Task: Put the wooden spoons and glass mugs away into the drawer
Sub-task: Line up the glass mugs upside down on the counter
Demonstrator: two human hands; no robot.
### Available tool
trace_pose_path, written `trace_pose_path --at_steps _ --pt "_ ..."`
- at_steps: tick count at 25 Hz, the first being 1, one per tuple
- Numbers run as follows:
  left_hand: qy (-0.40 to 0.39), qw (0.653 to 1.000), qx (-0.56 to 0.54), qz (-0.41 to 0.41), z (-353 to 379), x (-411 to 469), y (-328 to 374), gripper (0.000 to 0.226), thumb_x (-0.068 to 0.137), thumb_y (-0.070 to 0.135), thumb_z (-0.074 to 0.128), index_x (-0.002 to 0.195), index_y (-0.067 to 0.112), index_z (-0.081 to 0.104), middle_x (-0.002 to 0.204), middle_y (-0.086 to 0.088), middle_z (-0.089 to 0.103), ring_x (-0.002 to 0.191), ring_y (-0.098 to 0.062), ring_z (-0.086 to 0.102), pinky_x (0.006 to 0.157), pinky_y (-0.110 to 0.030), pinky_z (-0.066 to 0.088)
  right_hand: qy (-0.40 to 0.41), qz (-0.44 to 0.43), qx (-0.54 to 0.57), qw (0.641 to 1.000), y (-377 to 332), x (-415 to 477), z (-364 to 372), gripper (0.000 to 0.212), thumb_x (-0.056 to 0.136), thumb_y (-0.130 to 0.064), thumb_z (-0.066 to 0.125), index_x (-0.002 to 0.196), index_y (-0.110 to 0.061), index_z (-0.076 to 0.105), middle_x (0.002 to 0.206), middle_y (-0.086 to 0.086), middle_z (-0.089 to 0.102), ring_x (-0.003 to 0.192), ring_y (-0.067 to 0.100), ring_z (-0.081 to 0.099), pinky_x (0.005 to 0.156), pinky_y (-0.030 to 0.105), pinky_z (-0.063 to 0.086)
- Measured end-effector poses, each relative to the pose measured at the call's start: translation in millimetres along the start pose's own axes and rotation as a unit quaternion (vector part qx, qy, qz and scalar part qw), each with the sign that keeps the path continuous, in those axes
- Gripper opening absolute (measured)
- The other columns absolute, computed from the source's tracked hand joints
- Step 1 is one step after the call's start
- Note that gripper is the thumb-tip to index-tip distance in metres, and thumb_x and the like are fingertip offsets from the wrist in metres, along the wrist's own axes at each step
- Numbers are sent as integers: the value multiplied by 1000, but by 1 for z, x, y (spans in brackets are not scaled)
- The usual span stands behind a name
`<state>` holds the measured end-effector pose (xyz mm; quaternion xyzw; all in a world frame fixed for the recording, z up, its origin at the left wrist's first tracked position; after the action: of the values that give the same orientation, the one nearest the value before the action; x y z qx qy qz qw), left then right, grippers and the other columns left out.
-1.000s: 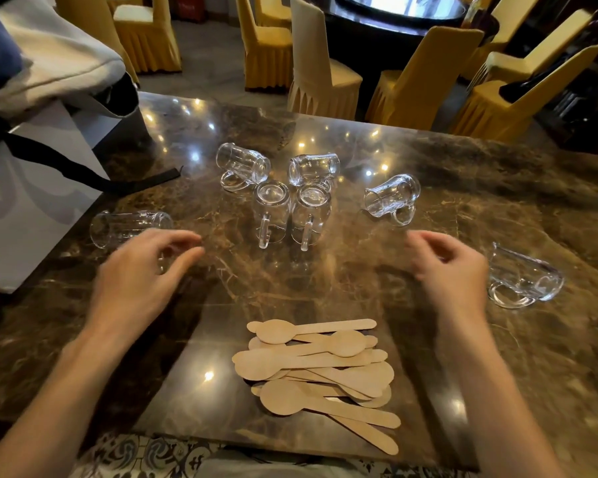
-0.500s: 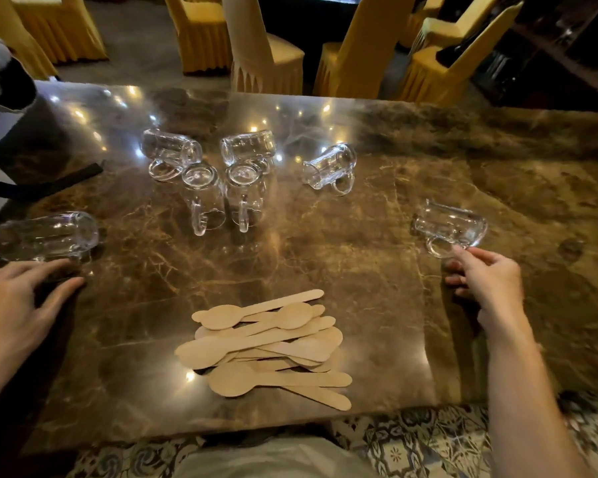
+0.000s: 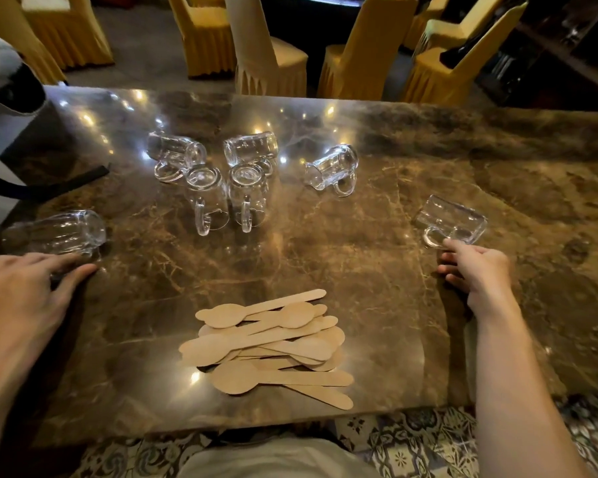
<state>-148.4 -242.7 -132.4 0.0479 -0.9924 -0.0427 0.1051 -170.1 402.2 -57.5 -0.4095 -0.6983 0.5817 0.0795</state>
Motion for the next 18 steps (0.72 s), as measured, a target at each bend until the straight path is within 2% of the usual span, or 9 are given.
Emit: trace_pose_path --at_steps 2,3,5,9,11,14,16,18 --pt "14 1000 9 -21 -16 -5 16 40 92 59 39 114 29 55 90 9 58 86 -18 51 77 -44 45 7 4 48 999 2 1 1 13 87 -21 64 76 -16 62 76 3 68 61 12 67 39 14 50" --pt "28 999 -2 -38 -29 -5 24 39 91 58 42 113 30 56 89 6 58 86 -20 51 75 -45 46 5 7 75 997 4 0 3 13 88 -19 64 75 -15 62 78 5 69 65 13 69 43 15 52" --pt "52 991 -91 -87 -45 -8 41 37 86 57 50 106 28 63 92 -3 62 91 -28 55 77 -52 49 -6 10 129 992 8 -3 6 11 87 -11 65 76 -12 64 83 8 71 67 11 72 49 14 53" --pt "60 990 -102 -82 -69 -8 70 33 83 48 56 99 23 70 82 -4 61 82 -29 57 64 -49 52 -44 -25 216 975 -4 -25 15 8 85 -9 69 77 -10 68 68 3 74 61 7 71 54 12 53" --pt "62 990 -103 -78 -75 -9 74 31 84 44 57 101 22 70 83 -3 60 84 -28 57 65 -48 51 -66 -56 231 969 -16 -42 21 4 82 -11 71 78 -12 70 65 -1 74 66 9 72 58 15 56" --pt "54 985 -138 -85 -77 -3 71 41 82 54 49 103 24 68 90 -3 63 88 -26 58 73 -52 52 -130 -105 218 962 -33 -68 38 3 81 -11 71 84 -10 71 70 -1 75 70 9 72 63 16 57" --pt "64 959 -249 -124 -79 0 64 50 76 66 48 105 29 66 96 -3 67 92 -25 61 80 -54 52 -183 -134 210 951 -46 -85 53 10 82 -10 70 90 -3 69 70 0 75 68 8 71 63 16 56" --pt "67 906 -375 -185 -80 4 60 49 70 75 52 103 41 65 97 5 70 95 -19 64 85 -50 52 -225 -157 204 940 -58 -102 69 21 76 -14 73 93 -2 68 71 1 75 67 8 70 60 17 56"
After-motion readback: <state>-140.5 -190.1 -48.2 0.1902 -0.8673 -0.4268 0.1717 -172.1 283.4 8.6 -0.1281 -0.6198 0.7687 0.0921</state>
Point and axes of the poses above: each hand's wrist, its own x-axis towards the middle knuckle, its own z-axis out of the palm, y = z × x, the point moved 6 cm from there along x, towards the middle knuckle
